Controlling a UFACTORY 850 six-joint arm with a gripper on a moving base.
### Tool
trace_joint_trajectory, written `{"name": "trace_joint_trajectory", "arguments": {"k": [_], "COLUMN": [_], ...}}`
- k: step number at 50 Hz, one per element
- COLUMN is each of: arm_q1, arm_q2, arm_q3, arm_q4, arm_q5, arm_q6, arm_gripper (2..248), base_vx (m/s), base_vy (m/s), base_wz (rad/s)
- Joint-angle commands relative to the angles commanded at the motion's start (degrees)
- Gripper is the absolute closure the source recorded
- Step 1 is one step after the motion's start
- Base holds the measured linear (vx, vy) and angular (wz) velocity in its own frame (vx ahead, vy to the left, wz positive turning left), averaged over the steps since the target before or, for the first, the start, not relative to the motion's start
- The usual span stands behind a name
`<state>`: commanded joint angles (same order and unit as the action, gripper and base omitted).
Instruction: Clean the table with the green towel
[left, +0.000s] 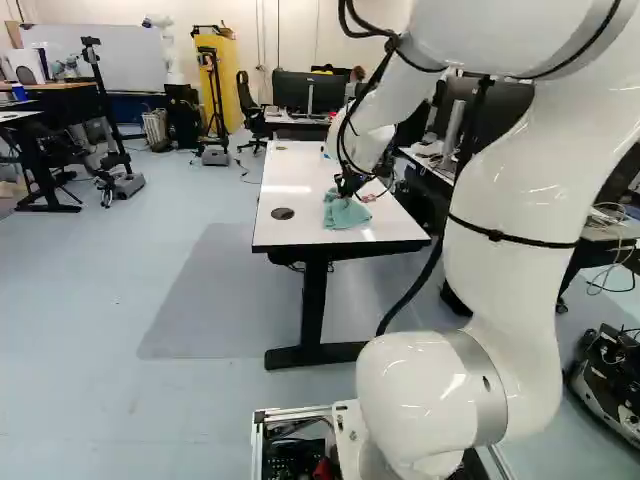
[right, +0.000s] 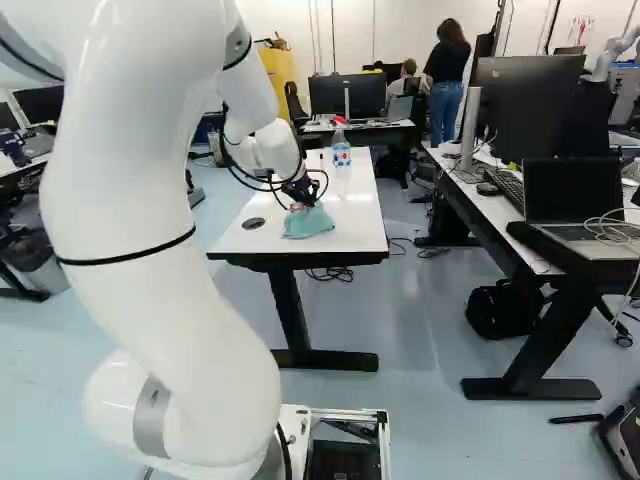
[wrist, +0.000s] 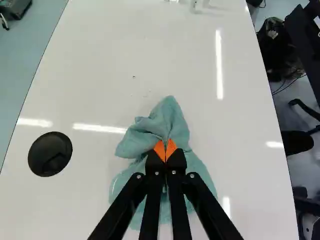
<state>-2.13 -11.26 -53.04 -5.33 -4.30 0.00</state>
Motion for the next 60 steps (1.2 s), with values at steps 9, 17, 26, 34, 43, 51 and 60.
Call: {"name": "trace_joint_trajectory", "arguments": {"k": [9, 17, 26, 34, 43, 51, 60], "arm_q1": [-0.1, -0.32, -0.64, -0.78, -0.79, -1.13, -1.89], "arm_q2": [2.24, 4.28, 6.63, 7.56, 7.74, 7.92, 7.14], "arm_q3": [2.54, 4.81, 7.36, 8.35, 8.38, 7.59, 5.43], "arm_q4": [0.0, 0.0, 0.0, 0.0, 0.0, 0.0, 0.0], "arm_q5": [0.0, 0.0, 0.0, 0.0, 0.0, 0.0, 0.0], "arm_q6": [0.0, 0.0, 0.0, 0.0, 0.0, 0.0, 0.0], "arm_gripper": [229, 229, 229, 229, 229, 229, 229], "base_vx": [0.0, 0.0, 0.0, 0.0, 0.0, 0.0, 0.0], "base_vy": [0.0, 0.0, 0.0, 0.0, 0.0, 0.0, 0.0], "base_wz": [0.0, 0.0, 0.0, 0.0, 0.0, 0.0, 0.0]}}
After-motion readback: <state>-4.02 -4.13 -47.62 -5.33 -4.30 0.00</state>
